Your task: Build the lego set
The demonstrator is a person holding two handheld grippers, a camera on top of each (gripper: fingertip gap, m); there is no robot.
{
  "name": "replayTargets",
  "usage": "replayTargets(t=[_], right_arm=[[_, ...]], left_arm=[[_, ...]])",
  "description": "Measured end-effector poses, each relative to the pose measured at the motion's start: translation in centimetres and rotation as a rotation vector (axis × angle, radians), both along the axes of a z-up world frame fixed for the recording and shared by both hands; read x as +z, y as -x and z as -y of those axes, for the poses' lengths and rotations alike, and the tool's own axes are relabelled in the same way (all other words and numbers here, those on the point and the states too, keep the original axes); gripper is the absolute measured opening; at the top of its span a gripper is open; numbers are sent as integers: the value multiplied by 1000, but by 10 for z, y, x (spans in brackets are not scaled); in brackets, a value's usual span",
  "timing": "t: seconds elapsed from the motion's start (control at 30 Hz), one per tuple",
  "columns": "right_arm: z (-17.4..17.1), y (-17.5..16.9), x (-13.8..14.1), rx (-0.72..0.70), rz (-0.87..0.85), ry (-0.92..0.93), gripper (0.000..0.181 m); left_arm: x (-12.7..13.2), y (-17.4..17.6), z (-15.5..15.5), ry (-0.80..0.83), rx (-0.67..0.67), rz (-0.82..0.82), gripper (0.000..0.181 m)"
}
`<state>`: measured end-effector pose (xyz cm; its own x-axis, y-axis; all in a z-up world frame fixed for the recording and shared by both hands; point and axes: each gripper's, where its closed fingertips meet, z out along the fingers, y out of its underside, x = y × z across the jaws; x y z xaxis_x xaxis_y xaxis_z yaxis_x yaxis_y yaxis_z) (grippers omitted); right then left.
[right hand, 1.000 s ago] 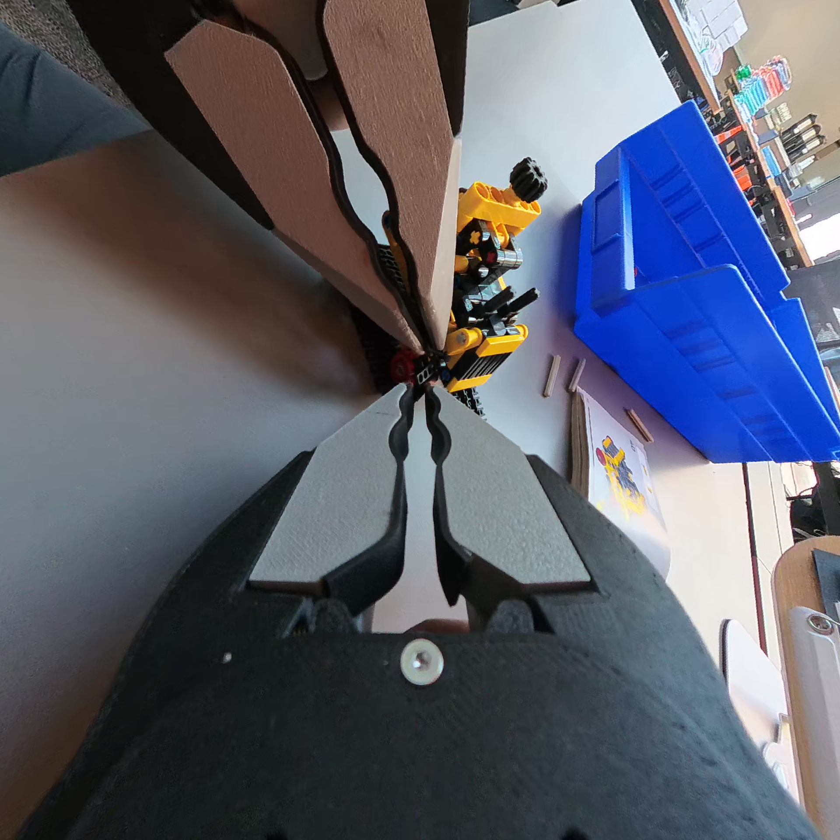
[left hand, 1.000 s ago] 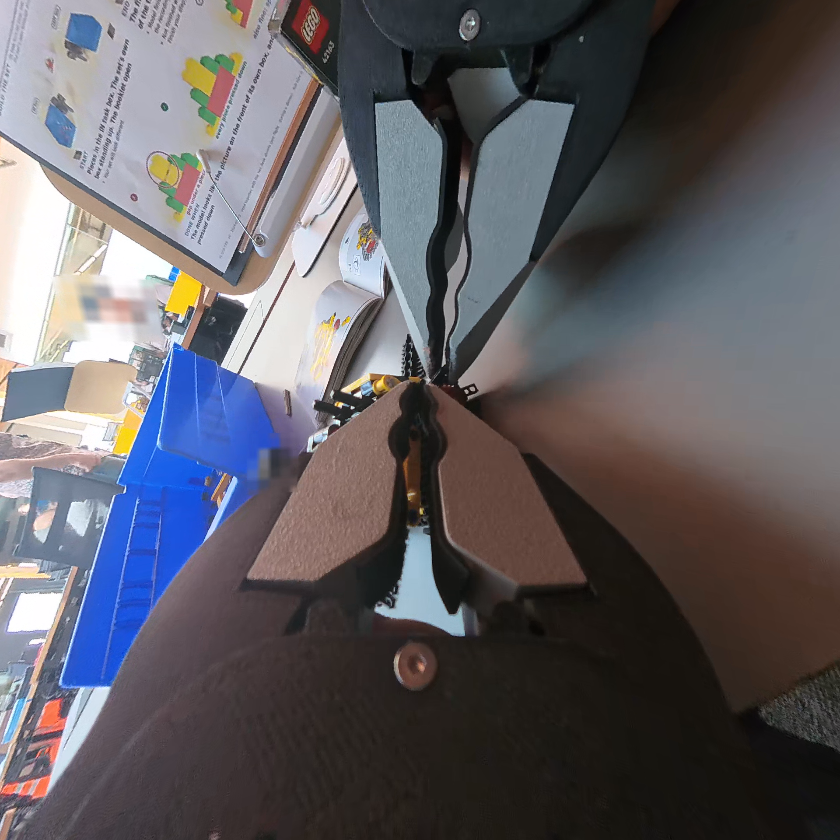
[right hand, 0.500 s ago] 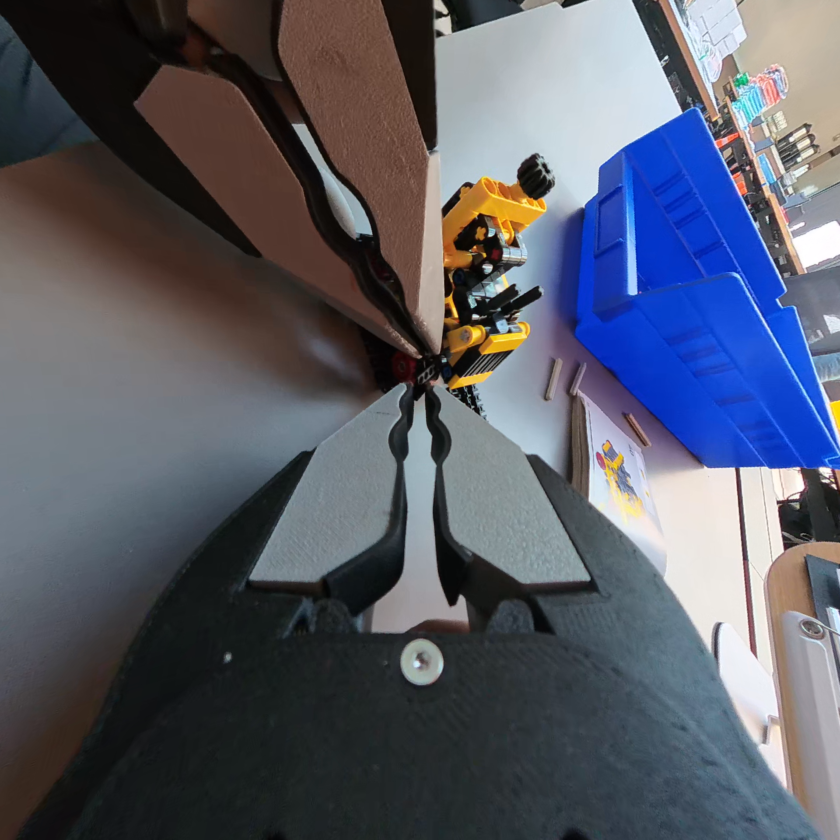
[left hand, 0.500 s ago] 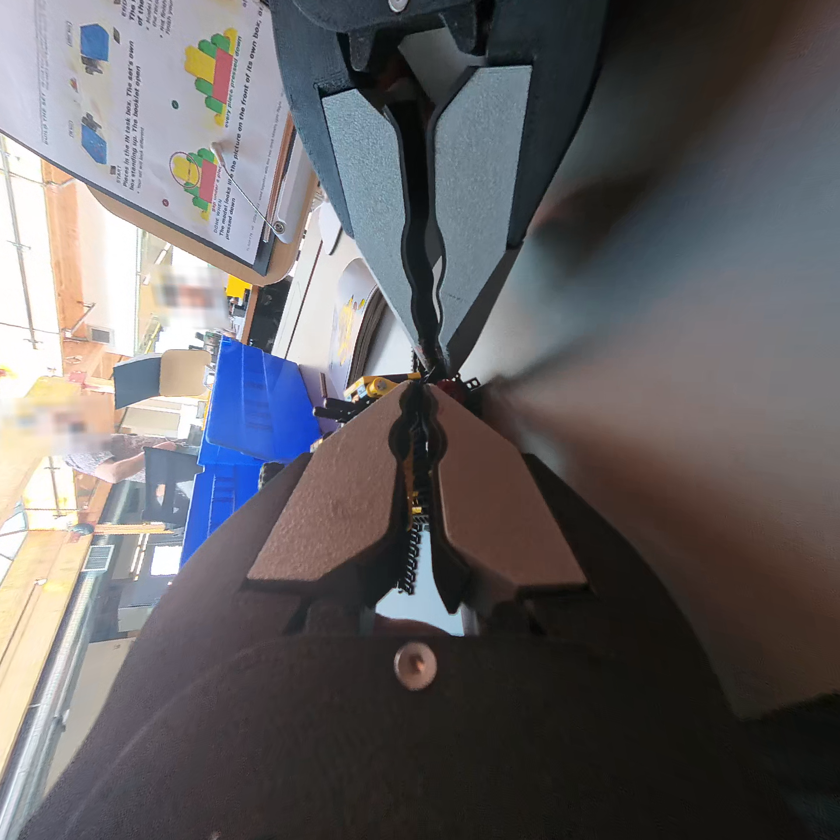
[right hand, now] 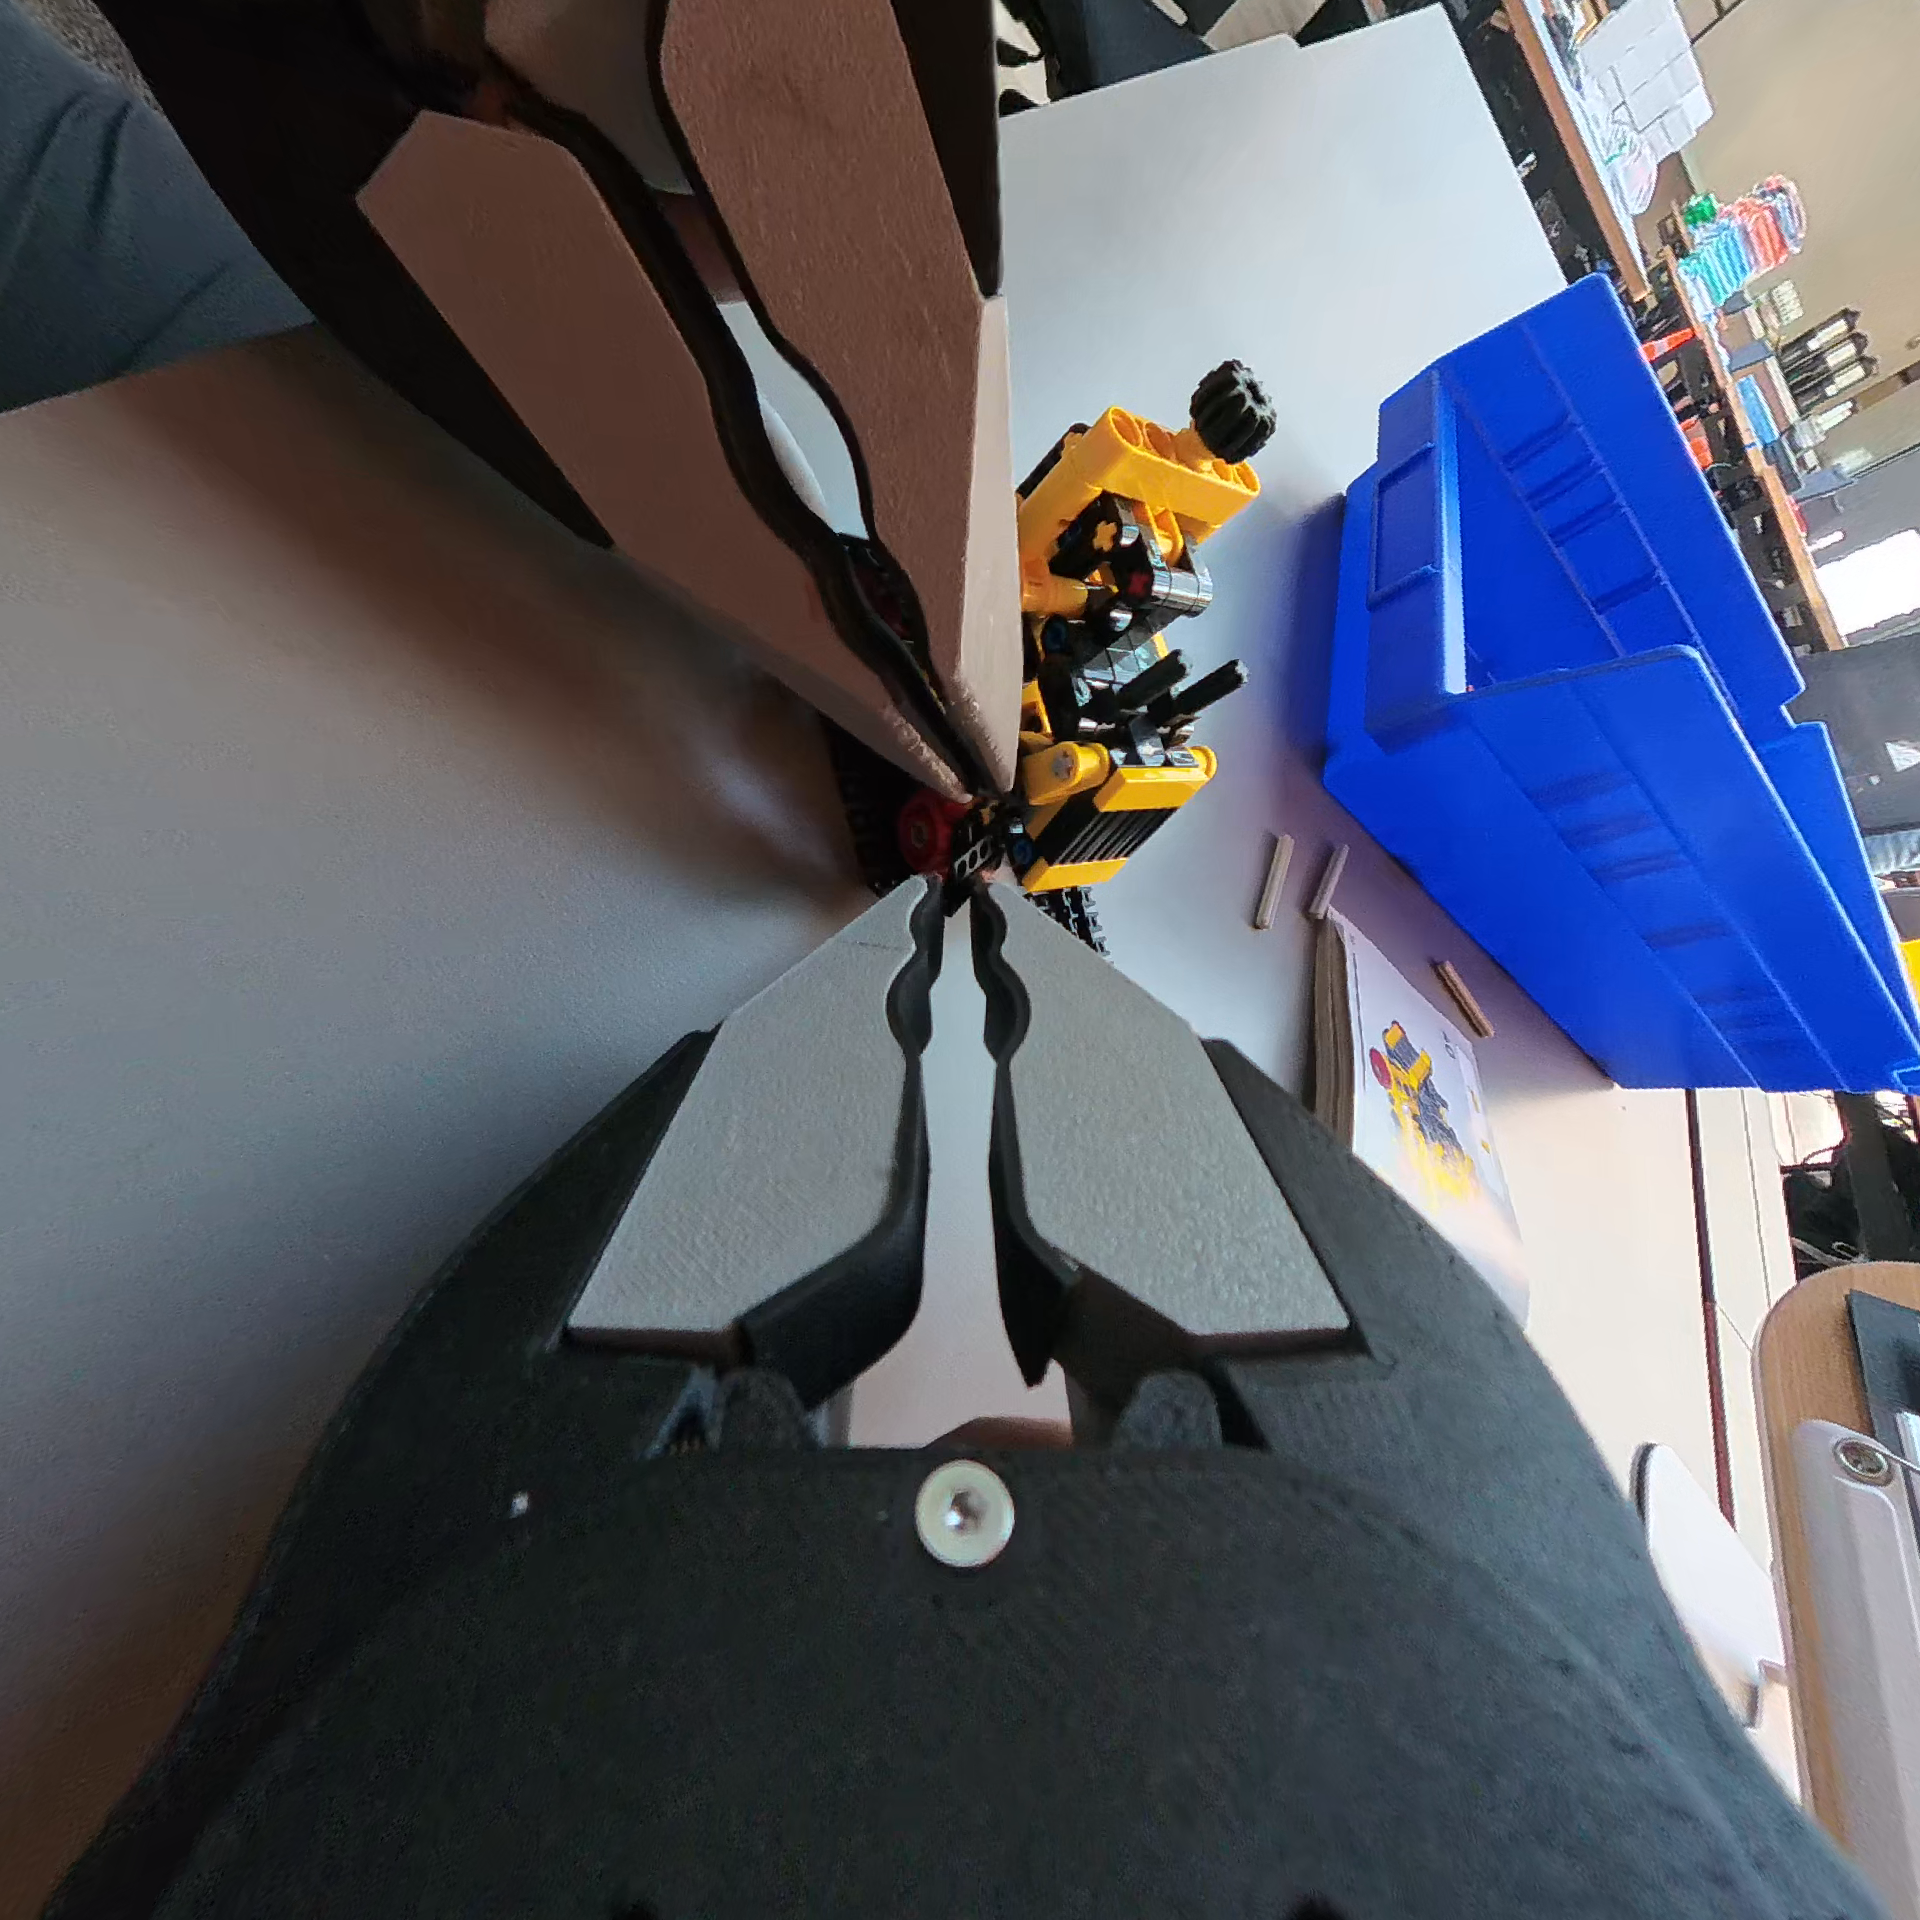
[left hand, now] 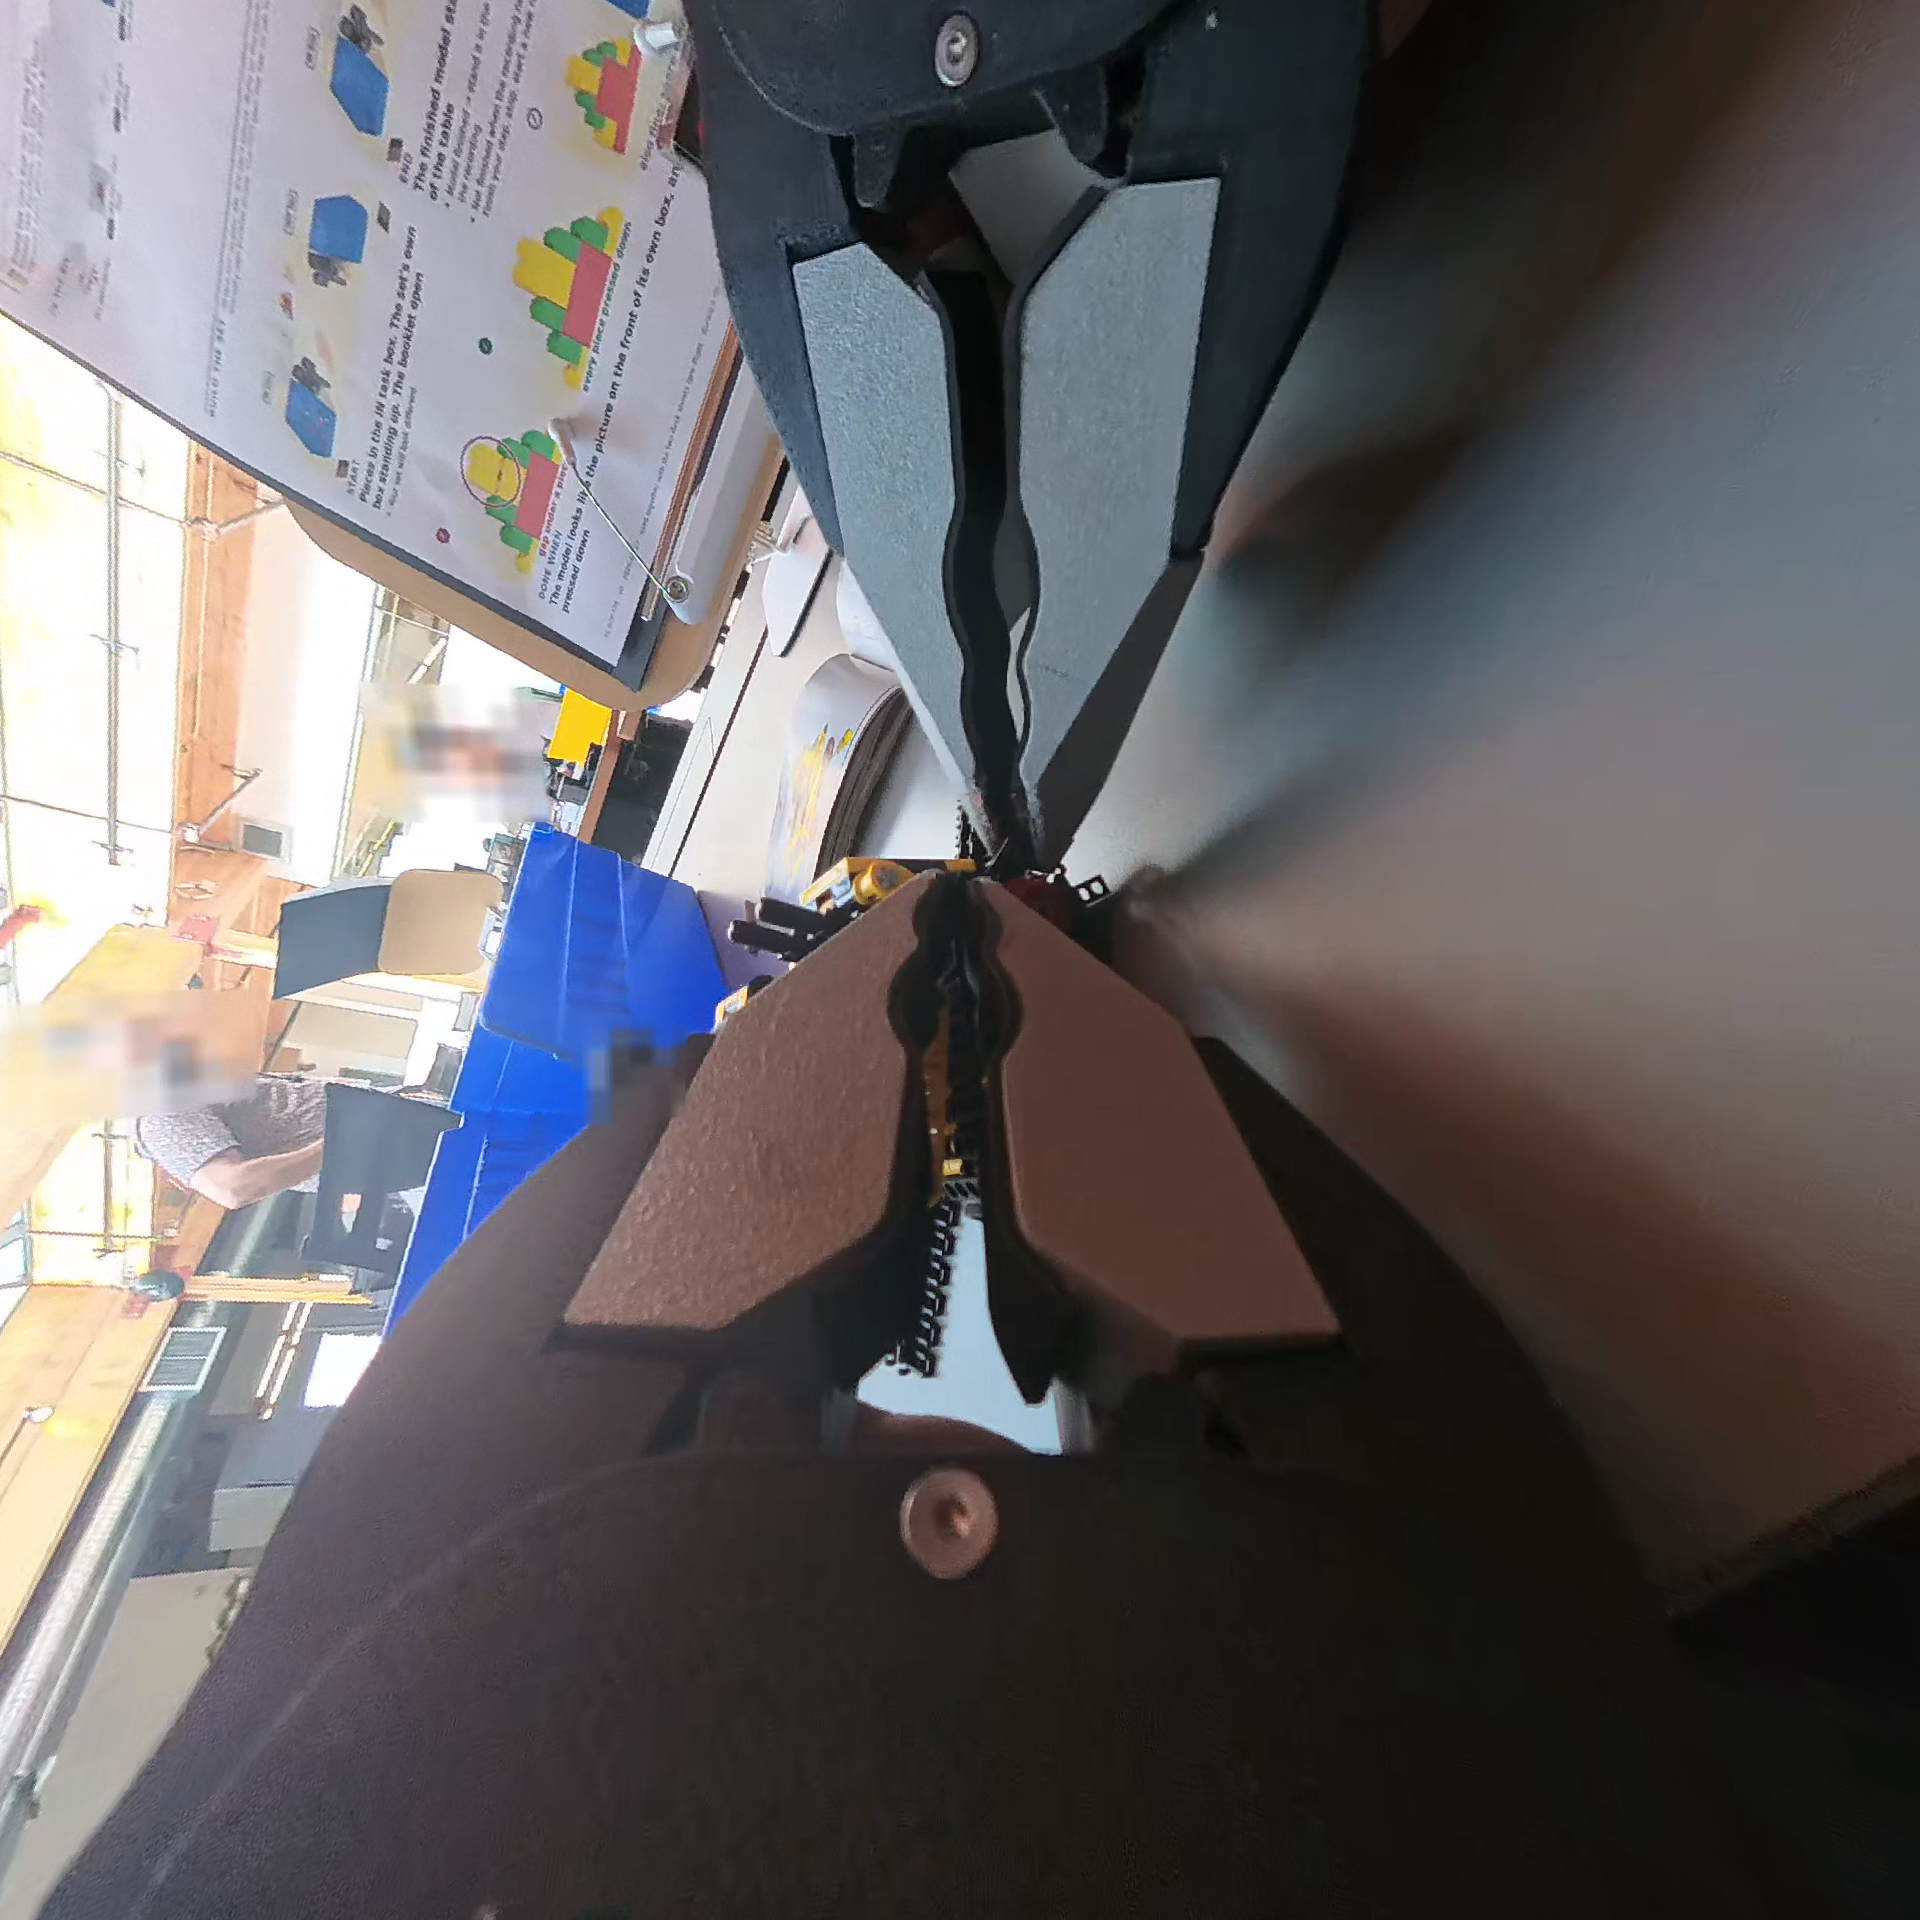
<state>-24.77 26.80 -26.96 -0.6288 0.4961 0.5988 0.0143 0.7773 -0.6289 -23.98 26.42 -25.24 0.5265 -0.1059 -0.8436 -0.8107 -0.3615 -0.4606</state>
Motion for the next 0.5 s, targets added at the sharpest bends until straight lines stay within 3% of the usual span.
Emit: replayTargets(t=[0.5], right_arm=[[2, -1, 0, 9, -1, -1, 1]], left_arm=[[-2, -3, 3, 19, -38, -27, 0]])
